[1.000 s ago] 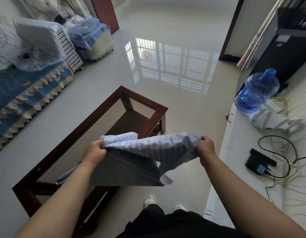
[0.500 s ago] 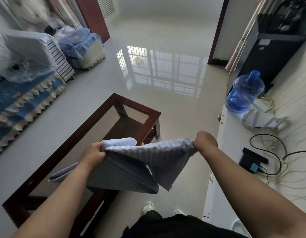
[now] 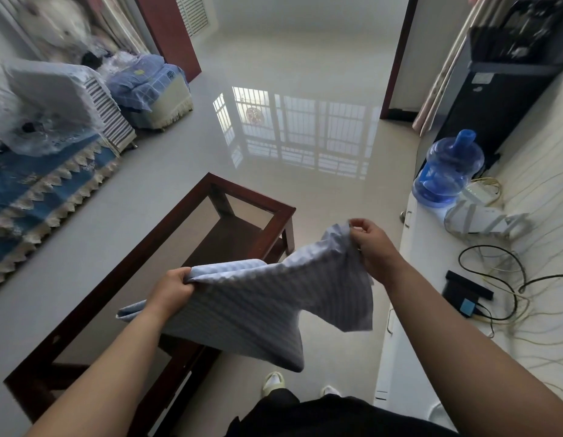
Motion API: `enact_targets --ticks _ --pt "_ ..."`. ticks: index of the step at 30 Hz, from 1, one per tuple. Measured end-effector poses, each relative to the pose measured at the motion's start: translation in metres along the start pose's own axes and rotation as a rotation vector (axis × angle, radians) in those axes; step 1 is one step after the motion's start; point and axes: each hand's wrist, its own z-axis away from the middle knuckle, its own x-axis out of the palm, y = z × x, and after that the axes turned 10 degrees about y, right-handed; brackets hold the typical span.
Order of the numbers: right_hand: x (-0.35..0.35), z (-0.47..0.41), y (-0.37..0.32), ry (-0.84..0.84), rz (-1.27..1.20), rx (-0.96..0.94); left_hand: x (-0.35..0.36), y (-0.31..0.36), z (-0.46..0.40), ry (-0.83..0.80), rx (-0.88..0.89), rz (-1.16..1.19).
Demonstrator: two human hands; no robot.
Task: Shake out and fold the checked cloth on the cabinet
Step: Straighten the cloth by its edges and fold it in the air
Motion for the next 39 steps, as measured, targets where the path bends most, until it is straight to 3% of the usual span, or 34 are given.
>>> enact_targets --ticks 3,5,7,9,13,16,20,24,27,31,33,34,37,39 --pt "-0.010 -0.005 -0.005 -0.061 -0.082 0.019 -0.003 0.001 0.003 -0.004 -0.026 0.094" --pt "-0.013 -0.009 0.003 0.060 -0.063 0.089 -0.005 0.002 0.006 0.005 -0.026 0.140" --pt "-0.016 -0.015 0.023 0.198 0.134 0.163 -0.005 0.004 0.009 0.006 -0.023 0.181" --pt "-0.017 -0.011 0.049 0.249 0.434 0.352 -0.003 0.010 0.011 -0.004 -0.015 0.211" --pt "-0.032 0.012 0.118 0.234 0.520 0.625 0.003 0.018 0.016 -0.003 0.002 0.205" --pt "-0.032 0.024 0.136 0.245 0.510 0.523 0.004 0.020 0.018 0.005 0.015 0.187" --pt "-0.028 0.013 0.127 0.341 0.729 0.210 0.002 0.021 0.017 -0.019 0.055 0.126" --pt "-0.027 0.006 0.096 0.546 0.428 -0.111 -0.006 0.014 0.017 -0.137 0.081 0.105" --pt "-0.024 0.001 0.068 0.331 0.286 -0.173 -0.011 0.011 0.019 -0.262 0.072 0.123" --pt "-0.018 0.001 0.048 -0.108 0.085 0.023 -0.006 0.018 0.018 -0.319 0.150 0.077" --pt "-0.012 -0.001 0.049 -0.156 0.030 0.092 -0.003 0.022 0.018 -0.323 0.157 0.072" --pt "-0.010 -0.002 0.050 -0.077 0.078 0.078 -0.002 0.022 0.017 -0.325 0.157 0.076" --pt "-0.020 -0.010 0.056 0.386 0.431 -0.025 -0.002 0.015 0.015 -0.326 0.125 0.097" --pt "-0.035 -0.010 0.063 0.449 0.799 -0.079 0.000 0.012 0.014 -0.308 0.115 0.090"
